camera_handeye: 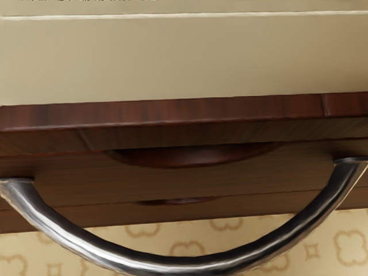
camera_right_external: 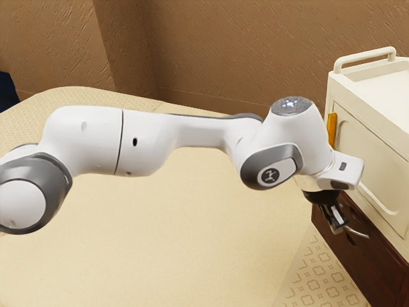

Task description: Push the drawer handle with one arm to close the drawer

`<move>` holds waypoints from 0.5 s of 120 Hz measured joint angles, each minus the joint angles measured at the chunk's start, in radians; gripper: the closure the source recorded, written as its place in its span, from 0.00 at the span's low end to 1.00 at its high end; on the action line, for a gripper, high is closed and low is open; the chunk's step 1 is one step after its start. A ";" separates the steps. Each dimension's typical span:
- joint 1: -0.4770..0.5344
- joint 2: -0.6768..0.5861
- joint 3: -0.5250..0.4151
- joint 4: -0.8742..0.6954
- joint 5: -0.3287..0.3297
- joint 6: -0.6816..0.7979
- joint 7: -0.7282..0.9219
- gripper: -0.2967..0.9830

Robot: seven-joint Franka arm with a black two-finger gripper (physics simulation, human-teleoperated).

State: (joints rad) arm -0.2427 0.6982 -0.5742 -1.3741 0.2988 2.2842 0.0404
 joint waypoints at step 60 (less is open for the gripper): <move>0.043 -0.779 0.151 -0.281 -0.294 -0.603 0.036 0.73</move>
State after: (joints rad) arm -0.1999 -0.0810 -0.4236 -1.6556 0.0044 1.6816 0.0759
